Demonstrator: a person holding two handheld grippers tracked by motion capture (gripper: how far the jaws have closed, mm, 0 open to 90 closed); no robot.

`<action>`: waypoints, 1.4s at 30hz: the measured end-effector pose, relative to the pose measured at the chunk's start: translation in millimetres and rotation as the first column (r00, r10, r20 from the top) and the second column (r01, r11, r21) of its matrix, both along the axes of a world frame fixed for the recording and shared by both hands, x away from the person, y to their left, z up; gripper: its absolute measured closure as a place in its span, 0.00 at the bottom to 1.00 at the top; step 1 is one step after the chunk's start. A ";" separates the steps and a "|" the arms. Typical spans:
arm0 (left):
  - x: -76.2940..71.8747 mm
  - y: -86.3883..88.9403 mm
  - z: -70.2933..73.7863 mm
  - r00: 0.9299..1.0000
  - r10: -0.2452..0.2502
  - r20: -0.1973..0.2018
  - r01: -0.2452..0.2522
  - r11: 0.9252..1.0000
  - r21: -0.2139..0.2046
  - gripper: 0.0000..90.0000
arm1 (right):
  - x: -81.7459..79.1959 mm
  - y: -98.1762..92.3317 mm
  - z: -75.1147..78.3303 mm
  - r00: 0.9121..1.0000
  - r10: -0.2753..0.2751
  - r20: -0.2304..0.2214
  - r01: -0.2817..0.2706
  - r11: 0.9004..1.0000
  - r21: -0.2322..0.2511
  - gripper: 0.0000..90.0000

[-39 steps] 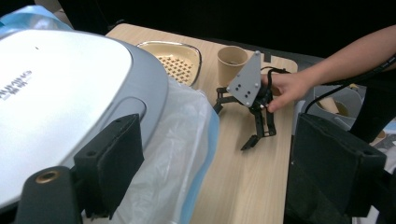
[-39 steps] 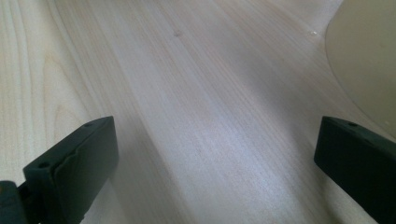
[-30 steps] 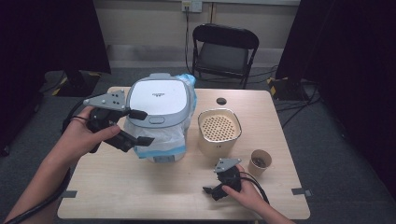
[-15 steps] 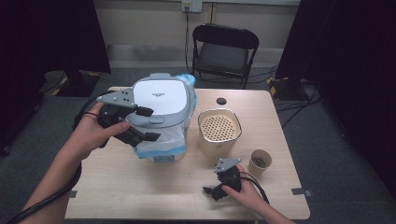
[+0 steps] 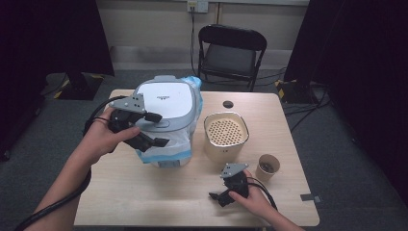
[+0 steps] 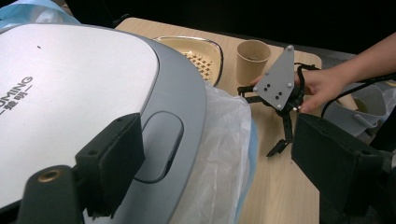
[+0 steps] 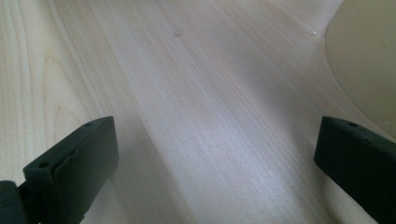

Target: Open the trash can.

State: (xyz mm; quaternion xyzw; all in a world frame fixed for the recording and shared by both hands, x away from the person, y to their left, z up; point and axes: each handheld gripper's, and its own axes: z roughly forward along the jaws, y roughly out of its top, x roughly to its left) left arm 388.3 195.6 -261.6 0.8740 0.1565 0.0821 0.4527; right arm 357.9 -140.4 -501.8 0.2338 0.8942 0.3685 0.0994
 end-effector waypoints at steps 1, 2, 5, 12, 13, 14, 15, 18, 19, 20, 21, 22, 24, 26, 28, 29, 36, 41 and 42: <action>0.0 -0.1 0.2 1.000 0.002 0.000 -0.002 1.000 0.002 0.20 | 0.0 0.0 0.0 1.000 0.000 0.000 0.000 1.000 0.000 0.00; 0.2 -0.2 0.1 1.000 0.006 -0.003 -0.006 1.000 -0.001 0.20 | 0.0 0.0 0.0 1.000 0.000 0.000 0.000 1.000 0.000 0.00; 0.6 0.7 -1.0 1.000 0.010 -0.016 -0.010 1.000 -0.019 0.20 | -0.4 -0.1 0.0 1.000 -0.002 -0.001 0.002 1.000 0.000 0.00; -0.6 0.7 -0.6 1.000 0.013 -0.021 -0.014 1.000 -0.011 0.22 | -0.3 -0.1 0.0 1.000 -0.001 0.000 0.001 1.000 0.000 0.00; -0.6 0.7 -0.6 1.000 0.013 -0.021 -0.014 1.000 -0.011 0.22 | -0.3 -0.1 0.0 1.000 -0.001 0.000 0.001 1.000 0.000 0.00; -0.9 0.4 -0.7 1.000 0.013 -0.024 -0.014 1.000 -0.013 0.22 | -0.3 -0.1 0.0 1.000 -0.001 0.000 0.001 1.000 0.000 0.00; -1.5 0.3 -0.5 1.000 0.004 -0.026 -0.005 1.000 -0.008 0.23 | -0.3 -0.1 0.0 1.000 -0.001 0.000 0.001 1.000 0.000 0.00; -3.0 -0.3 -0.6 1.000 0.000 -0.029 -0.001 1.000 -0.008 0.24 | -0.3 -0.1 0.0 1.000 -0.001 0.000 0.001 1.000 0.000 0.00; -3.0 -0.3 -0.6 1.000 0.000 -0.029 -0.001 1.000 -0.008 0.24 | -0.3 -0.1 0.0 1.000 -0.001 0.000 0.001 1.000 0.000 0.00; -3.9 -1.0 0.0 1.000 0.001 -0.023 -0.001 1.000 -0.003 0.25 | -0.2 -0.1 0.0 1.000 -0.001 0.000 0.001 1.000 0.000 0.00; -3.9 -1.0 0.0 1.000 0.001 -0.023 -0.001 1.000 -0.003 0.25 | -0.2 -0.1 0.0 1.000 -0.001 0.000 0.001 1.000 0.000 0.00; -4.2 -1.3 0.1 1.000 0.000 -0.020 0.000 1.000 -0.003 0.25 | -0.3 -0.2 -0.1 1.000 -0.001 0.000 0.001 1.000 0.000 0.00; -5.1 -1.0 0.7 1.000 0.001 -0.022 -0.001 1.000 -0.011 0.24 | -0.4 -0.2 0.0 1.000 -0.001 0.000 0.001 1.000 0.001 0.00; -7.4 -0.1 0.6 1.000 -0.006 -0.020 0.005 0.999 -0.039 0.23 | -0.4 -0.2 0.0 1.000 -0.001 0.000 0.001 1.000 0.000 0.00; -12.4 2.1 1.5 1.000 -0.017 -0.012 0.017 0.998 -0.057 0.21 | -0.4 -0.2 0.0 1.000 -0.001 0.001 0.001 1.000 0.000 0.00; -14.4 3.4 1.6 1.000 -0.021 -0.013 0.020 0.998 -0.061 0.21 | -0.4 -0.3 0.0 1.000 -0.001 0.001 0.001 1.000 0.000 0.00; -30.6 9.7 -1.7 0.998 -0.053 0.017 0.054 0.995 -0.086 0.19 | -0.6 -0.1 -0.1 1.000 -0.008 0.002 0.008 1.000 0.001 0.00; -41.4 12.3 -20.2 0.998 -0.062 -0.003 0.061 0.994 -0.094 0.19 | -0.2 0.2 -0.1 1.000 -0.010 0.003 0.010 1.000 0.000 0.00; -44.1 12.3 -28.0 0.998 -0.069 -0.010 0.067 0.993 -0.097 0.19 | -0.2 0.2 -0.1 1.000 -0.009 0.002 0.009 1.000 0.000 0.00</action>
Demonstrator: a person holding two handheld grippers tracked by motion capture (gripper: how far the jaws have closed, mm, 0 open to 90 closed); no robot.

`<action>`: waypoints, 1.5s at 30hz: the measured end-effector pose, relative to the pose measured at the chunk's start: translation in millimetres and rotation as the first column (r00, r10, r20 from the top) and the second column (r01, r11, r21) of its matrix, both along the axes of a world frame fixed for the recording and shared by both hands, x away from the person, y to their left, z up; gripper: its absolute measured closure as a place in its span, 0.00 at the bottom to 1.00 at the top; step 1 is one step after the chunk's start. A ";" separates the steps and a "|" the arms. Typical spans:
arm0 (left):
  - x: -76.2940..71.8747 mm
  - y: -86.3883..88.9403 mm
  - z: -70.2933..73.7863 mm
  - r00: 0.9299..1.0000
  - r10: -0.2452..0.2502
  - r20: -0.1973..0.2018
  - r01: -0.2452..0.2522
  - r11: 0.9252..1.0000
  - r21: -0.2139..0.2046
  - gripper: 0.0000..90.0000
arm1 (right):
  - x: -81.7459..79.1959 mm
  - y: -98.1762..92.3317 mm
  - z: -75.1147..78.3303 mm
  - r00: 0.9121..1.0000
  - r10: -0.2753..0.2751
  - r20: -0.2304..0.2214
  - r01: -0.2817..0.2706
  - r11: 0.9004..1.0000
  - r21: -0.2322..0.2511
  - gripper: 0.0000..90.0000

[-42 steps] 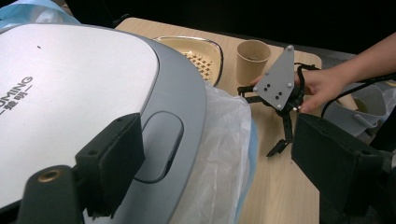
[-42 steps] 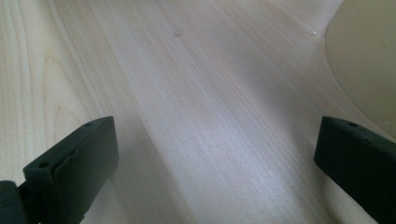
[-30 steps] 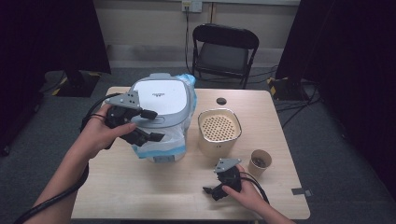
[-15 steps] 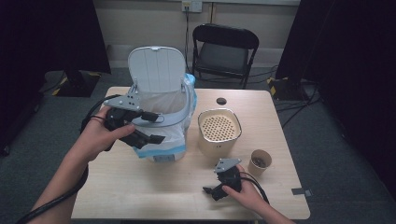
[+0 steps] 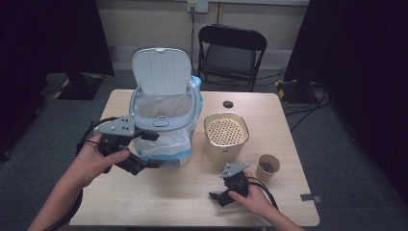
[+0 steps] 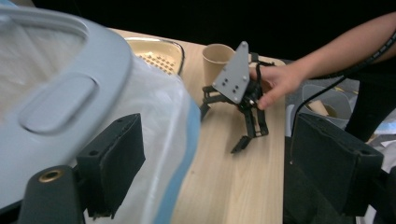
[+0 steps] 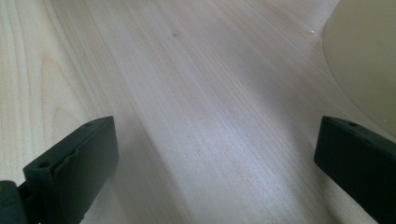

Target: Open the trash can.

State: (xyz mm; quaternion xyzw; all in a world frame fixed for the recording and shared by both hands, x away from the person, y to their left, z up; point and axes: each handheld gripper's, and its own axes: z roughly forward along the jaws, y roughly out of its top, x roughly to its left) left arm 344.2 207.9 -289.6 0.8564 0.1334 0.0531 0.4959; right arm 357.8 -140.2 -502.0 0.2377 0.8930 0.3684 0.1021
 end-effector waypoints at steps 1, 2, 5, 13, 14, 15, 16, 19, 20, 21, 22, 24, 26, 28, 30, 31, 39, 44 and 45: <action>0.0 0.0 0.0 1.000 0.000 0.000 0.000 1.000 0.000 0.19 | 0.0 0.0 0.0 1.000 0.000 0.000 0.000 1.000 0.000 0.00; -1.3 -0.4 -3.2 1.000 -0.002 -0.003 0.002 1.000 0.003 0.19 | 0.0 0.0 0.0 1.000 0.000 0.000 0.000 1.000 0.000 0.00; -5.0 -3.6 -12.2 1.000 -0.015 -0.006 0.015 1.000 -0.021 0.19 | 0.0 0.0 0.0 1.000 0.000 0.001 0.000 1.000 0.000 0.00; -11.1 -20.2 -43.7 0.998 -0.051 -0.025 0.050 0.998 -0.031 0.18 | 0.0 -0.1 0.0 1.000 0.000 0.001 0.000 1.000 0.001 0.00; -11.1 -20.2 -43.7 0.998 -0.051 -0.025 0.050 0.998 -0.031 0.18 | 0.0 -0.1 0.0 1.000 0.000 0.001 0.000 1.000 0.001 0.00; -12.1 -22.4 -47.3 0.998 -0.057 -0.027 0.056 0.998 -0.026 0.18 | 0.0 0.0 0.0 1.000 0.000 0.000 0.000 1.000 0.001 0.00; -12.7 -24.8 -51.2 0.998 -0.063 -0.030 0.062 0.998 -0.029 0.18 | 0.0 0.0 0.0 1.000 0.001 0.000 -0.001 1.000 0.001 0.00; -14.0 -30.4 -62.0 0.996 -0.079 -0.045 0.078 0.997 -0.030 0.18 | 0.0 -0.1 0.0 1.000 0.002 0.000 -0.002 1.000 0.000 0.00; -14.3 -31.8 -65.3 0.995 -0.082 -0.050 0.081 0.996 -0.025 0.18 | 0.1 -0.1 0.0 1.000 0.003 0.001 -0.003 1.000 0.000 0.00; -14.7 -33.5 -68.6 0.995 -0.084 -0.054 0.083 0.996 -0.028 0.18 | 0.1 -0.1 0.0 1.000 0.003 0.001 -0.003 1.000 0.000 0.00; -14.7 -34.7 -72.0 0.994 -0.088 -0.058 0.086 0.996 -0.031 0.18 | 0.1 -0.2 0.0 1.000 0.003 0.001 -0.003 1.000 -0.001 0.00; -15.3 -37.3 -79.0 0.994 -0.088 -0.061 0.087 0.996 -0.022 0.18 | 0.0 0.0 0.0 1.000 0.001 0.000 -0.001 1.000 0.001 0.00; -16.6 -40.0 -86.5 0.993 -0.095 -0.068 0.094 0.995 -0.019 0.18 | -0.1 0.0 0.0 1.000 0.000 0.000 0.000 1.000 0.000 0.00; -18.4 -42.5 -93.8 0.993 -0.096 -0.074 0.096 0.995 -0.015 0.18 | -0.1 0.0 0.1 1.000 0.000 0.000 0.000 1.000 0.000 0.00; -20.1 -44.9 -101.0 0.992 -0.100 -0.077 0.101 0.995 -0.002 0.18 | 0.0 -0.1 0.1 1.000 0.001 0.000 -0.001 1.000 0.000 0.00; -20.9 -46.3 -104.7 0.991 -0.105 -0.083 0.105 0.994 -0.001 0.18 | 0.0 -0.1 0.1 1.000 0.000 0.001 0.000 1.000 0.000 0.00; -22.7 -53.8 -132.1 0.988 -0.104 -0.117 0.107 0.994 0.024 0.18 | -0.1 -0.2 0.2 1.000 0.002 -0.002 -0.002 1.000 -0.001 0.00; -20.6 -57.0 -147.5 0.987 -0.099 -0.130 0.103 0.994 0.030 0.18 | -0.1 -0.7 0.2 1.000 0.003 -0.003 -0.002 1.000 0.002 0.00; -20.3 -57.7 -150.2 0.987 -0.097 -0.131 0.102 0.994 0.031 0.18 | -0.3 -0.9 0.3 1.000 0.003 -0.006 -0.003 1.000 0.004 0.00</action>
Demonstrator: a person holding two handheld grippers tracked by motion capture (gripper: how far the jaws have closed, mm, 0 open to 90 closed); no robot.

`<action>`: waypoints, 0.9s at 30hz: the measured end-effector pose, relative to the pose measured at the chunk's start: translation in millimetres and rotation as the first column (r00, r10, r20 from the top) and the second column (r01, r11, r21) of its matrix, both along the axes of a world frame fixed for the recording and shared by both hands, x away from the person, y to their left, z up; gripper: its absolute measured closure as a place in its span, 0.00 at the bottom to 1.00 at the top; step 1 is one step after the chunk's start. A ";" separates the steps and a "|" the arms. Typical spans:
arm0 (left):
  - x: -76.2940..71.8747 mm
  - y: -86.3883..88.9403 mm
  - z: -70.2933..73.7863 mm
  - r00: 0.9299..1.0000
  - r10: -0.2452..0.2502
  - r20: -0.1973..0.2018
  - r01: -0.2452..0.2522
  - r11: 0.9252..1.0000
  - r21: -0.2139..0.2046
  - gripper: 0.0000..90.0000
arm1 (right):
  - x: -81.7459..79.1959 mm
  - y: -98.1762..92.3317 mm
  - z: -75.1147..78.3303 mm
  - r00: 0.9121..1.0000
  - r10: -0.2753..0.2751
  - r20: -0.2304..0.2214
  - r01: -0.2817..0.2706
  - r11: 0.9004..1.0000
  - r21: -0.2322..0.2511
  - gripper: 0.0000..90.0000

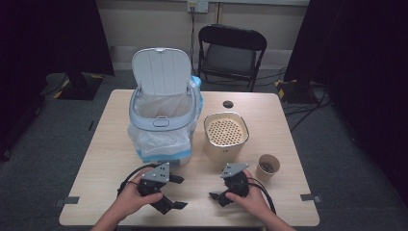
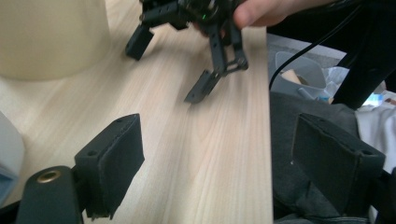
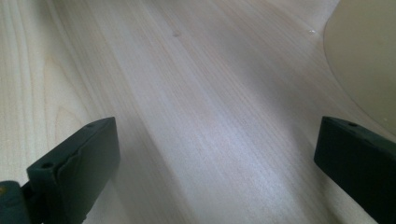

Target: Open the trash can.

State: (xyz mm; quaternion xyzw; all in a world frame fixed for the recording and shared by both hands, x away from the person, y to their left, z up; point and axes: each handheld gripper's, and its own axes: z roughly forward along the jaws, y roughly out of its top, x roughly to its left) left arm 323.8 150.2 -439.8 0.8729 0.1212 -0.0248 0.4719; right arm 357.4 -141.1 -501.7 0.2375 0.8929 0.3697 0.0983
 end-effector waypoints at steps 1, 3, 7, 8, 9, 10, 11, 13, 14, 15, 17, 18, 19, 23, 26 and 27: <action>0.2 -0.9 -3.7 1.000 -0.001 -0.007 0.001 1.000 0.001 0.18 | -0.1 -0.1 0.0 1.000 0.000 0.001 0.000 1.000 0.000 0.00; 1.0 -2.2 -10.5 1.000 0.004 -0.006 -0.004 1.000 0.012 0.18 | -0.5 -0.9 0.1 1.000 0.000 -0.002 0.000 1.000 -0.001 0.00; 2.0 -5.1 -23.4 1.000 -0.012 -0.009 0.012 0.999 0.039 0.18 | 0.2 -2.5 0.5 1.000 0.014 -0.004 -0.014 1.000 -0.002 0.00; 2.2 -5.6 -27.1 1.000 -0.016 -0.016 0.017 0.999 0.044 0.18 | 0.5 -2.8 0.6 1.000 0.015 -0.004 -0.015 1.000 -0.001 0.00; 2.4 -6.0 -30.0 1.000 -0.016 -0.019 0.017 0.999 0.047 0.18 | 1.0 -3.4 0.9 1.000 0.016 -0.003 -0.016 1.000 -0.001 0.02; 2.5 -6.0 -31.3 1.000 -0.015 -0.020 0.016 0.998 0.055 0.18 | 1.4 -4.0 1.4 1.000 0.018 -0.002 -0.018 1.000 -0.002 0.04; 2.8 -6.1 -33.3 1.000 -0.016 -0.022 0.017 0.998 0.058 0.18 | 2.2 -5.2 2.6 1.000 0.012 0.001 -0.012 1.000 0.002 0.10; 3.0 -6.2 -36.5 1.000 -0.014 -0.022 0.015 0.998 0.060 0.18 | 2.7 -6.1 3.5 1.000 0.008 0.004 -0.008 1.000 0.004 0.15; 3.1 -6.4 -37.9 1.000 -0.014 -0.023 0.016 0.998 0.061 0.18 | 2.9 -6.9 4.4 1.000 0.005 0.004 -0.005 1.000 0.009 0.18; 2.9 -6.4 -38.9 1.000 -0.013 -0.024 0.015 0.998 0.065 0.18 | 3.5 -7.7 5.2 1.000 0.005 0.001 -0.005 1.000 0.006 0.15; 3.0 -7.1 -41.4 1.000 -0.015 -0.018 0.016 0.998 0.066 0.18 | 3.8 -9.2 5.5 1.000 0.005 0.000 -0.005 1.000 0.007 0.16; 3.1 -7.1 -42.1 1.000 -0.014 -0.014 0.015 0.997 0.070 0.18 | 4.3 -10.2 5.6 1.000 0.009 0.002 -0.009 1.000 0.006 0.15; 2.6 -7.4 -42.6 1.000 -0.006 -0.017 0.007 0.998 0.066 0.18 | 4.2 -11.0 6.1 1.000 0.013 -0.002 -0.013 1.000 0.009 0.16; 4.3 -7.0 -45.3 1.000 -0.008 -0.003 0.008 0.997 0.081 0.18 | 3.9 -14.1 9.7 1.000 0.018 0.001 -0.018 1.000 0.020 0.16; 4.6 -6.7 -47.6 1.000 0.000 0.008 -0.001 0.996 0.086 0.18 | 4.2 -17.2 12.3 1.000 0.020 -0.005 -0.020 0.999 0.030 0.16; 4.7 -6.5 -48.2 1.000 -0.001 0.014 0.000 0.996 0.094 0.18 | 4.1 -18.7 13.4 1.000 0.023 -0.008 -0.022 0.999 0.029 0.16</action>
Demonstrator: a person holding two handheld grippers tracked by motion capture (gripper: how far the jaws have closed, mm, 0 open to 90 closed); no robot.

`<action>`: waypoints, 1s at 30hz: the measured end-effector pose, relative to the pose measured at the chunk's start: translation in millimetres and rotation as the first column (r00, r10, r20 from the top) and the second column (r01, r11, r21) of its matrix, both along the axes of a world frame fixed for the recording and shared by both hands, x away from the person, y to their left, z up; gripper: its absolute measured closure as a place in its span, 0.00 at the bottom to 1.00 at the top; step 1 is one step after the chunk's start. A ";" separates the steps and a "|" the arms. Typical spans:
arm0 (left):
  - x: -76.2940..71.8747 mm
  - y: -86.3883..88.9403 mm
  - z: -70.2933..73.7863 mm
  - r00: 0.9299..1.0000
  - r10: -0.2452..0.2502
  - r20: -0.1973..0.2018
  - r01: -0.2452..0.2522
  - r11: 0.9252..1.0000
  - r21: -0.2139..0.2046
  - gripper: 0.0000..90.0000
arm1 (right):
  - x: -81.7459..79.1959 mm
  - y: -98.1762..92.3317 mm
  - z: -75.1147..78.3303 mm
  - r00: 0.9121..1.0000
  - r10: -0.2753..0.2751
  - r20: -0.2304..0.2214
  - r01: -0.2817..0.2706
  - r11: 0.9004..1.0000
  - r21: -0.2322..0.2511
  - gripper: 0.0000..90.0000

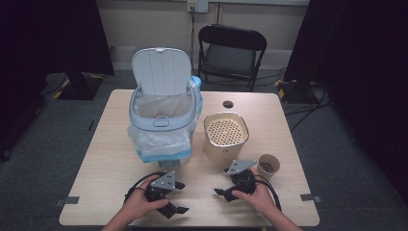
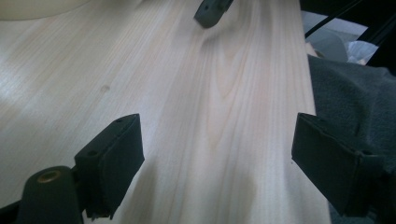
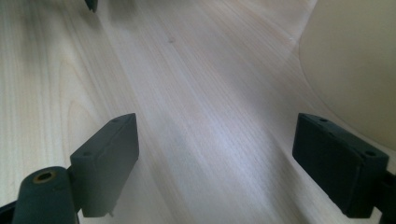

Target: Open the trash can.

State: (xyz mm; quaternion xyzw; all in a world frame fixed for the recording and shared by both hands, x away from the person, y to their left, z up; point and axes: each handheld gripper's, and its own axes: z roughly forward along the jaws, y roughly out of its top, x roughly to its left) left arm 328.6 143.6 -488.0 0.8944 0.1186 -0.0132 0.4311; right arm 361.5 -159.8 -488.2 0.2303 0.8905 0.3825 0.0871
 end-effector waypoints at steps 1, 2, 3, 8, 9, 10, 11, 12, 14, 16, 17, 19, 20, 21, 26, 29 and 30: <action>0.0 0.3 -0.8 1.000 0.005 0.013 -0.005 1.000 0.009 0.18 | -0.1 -0.9 0.6 1.000 0.000 -0.001 0.000 1.000 0.000 0.16; -0.3 0.1 -2.0 1.000 0.007 0.015 -0.007 1.000 0.011 0.18 | -0.2 -2.8 2.0 1.000 0.005 0.000 -0.005 1.000 0.002 0.16; -0.8 0.0 -4.5 1.000 0.010 0.018 -0.010 1.000 0.010 0.18 | -1.0 -5.8 4.4 1.000 0.006 -0.013 -0.005 1.000 0.010 0.16; -0.6 0.4 -8.4 0.999 0.003 0.034 -0.004 0.999 0.031 0.18 | -4.1 -10.2 9.8 1.000 0.026 -0.009 -0.026 1.000 0.009 0.16; -0.5 0.4 -8.9 0.999 0.001 0.038 -0.002 1.000 0.031 0.18 | -5.1 -11.9 11.6 0.999 0.035 -0.009 -0.035 0.999 0.015 0.16; -0.4 0.5 -9.2 0.999 0.002 0.039 -0.003 0.999 0.032 0.18 | -6.1 -13.4 13.0 0.999 0.032 -0.012 -0.032 0.999 0.019 0.16; -0.4 0.4 -11.2 0.999 0.000 0.050 -0.002 0.999 0.038 0.18 | -7.3 -16.3 14.8 0.999 0.033 -0.016 -0.032 0.999 0.025 0.16; -0.4 0.4 -11.2 0.999 0.000 0.050 -0.002 0.999 0.038 0.18 | -7.3 -16.3 14.8 0.999 0.033 -0.016 -0.032 0.999 0.025 0.16; -0.7 0.5 -12.2 0.998 -0.008 0.063 0.005 0.999 0.051 0.17 | -8.9 -20.3 16.5 0.999 0.030 -0.023 -0.029 0.999 0.035 0.16; -0.7 0.4 -13.0 0.998 -0.004 0.061 0.002 0.999 0.041 0.17 | -10.0 -23.0 18.8 0.999 0.029 -0.020 -0.028 0.999 0.038 0.16; 0.2 1.3 -12.6 0.998 -0.007 0.063 0.004 0.999 0.048 0.17 | -10.6 -24.3 20.2 0.999 0.029 -0.021 -0.028 0.999 0.041 0.16; 0.3 1.1 -12.8 0.997 -0.012 0.071 0.009 0.999 0.052 0.17 | -12.1 -27.2 24.1 0.999 0.034 -0.014 -0.033 0.999 0.036 0.16; -0.3 1.0 -12.4 0.996 -0.015 0.083 0.010 0.998 0.064 0.17 | -12.1 -27.2 24.1 0.999 0.034 -0.014 -0.033 0.999 0.036 0.16; -1.3 0.5 -12.3 0.995 -0.015 0.095 0.008 0.997 0.073 0.17 | -12.5 -27.9 25.3 0.999 0.036 -0.013 -0.036 0.999 0.034 0.16; -1.0 0.2 -13.2 0.995 -0.022 0.096 0.016 0.998 0.067 0.16 | -13.2 -31.2 34.4 0.999 0.047 -0.009 -0.046 0.999 0.027 0.16; -1.1 0.2 -13.2 0.995 -0.023 0.096 0.017 0.998 0.066 0.16 | -13.4 -32.9 39.5 0.999 0.050 -0.004 -0.050 0.998 0.032 0.16; -1.0 0.2 -13.2 0.995 -0.025 0.096 0.018 0.998 0.066 0.16 | -13.4 -33.4 40.7 0.999 0.049 -0.008 -0.049 0.998 0.033 0.16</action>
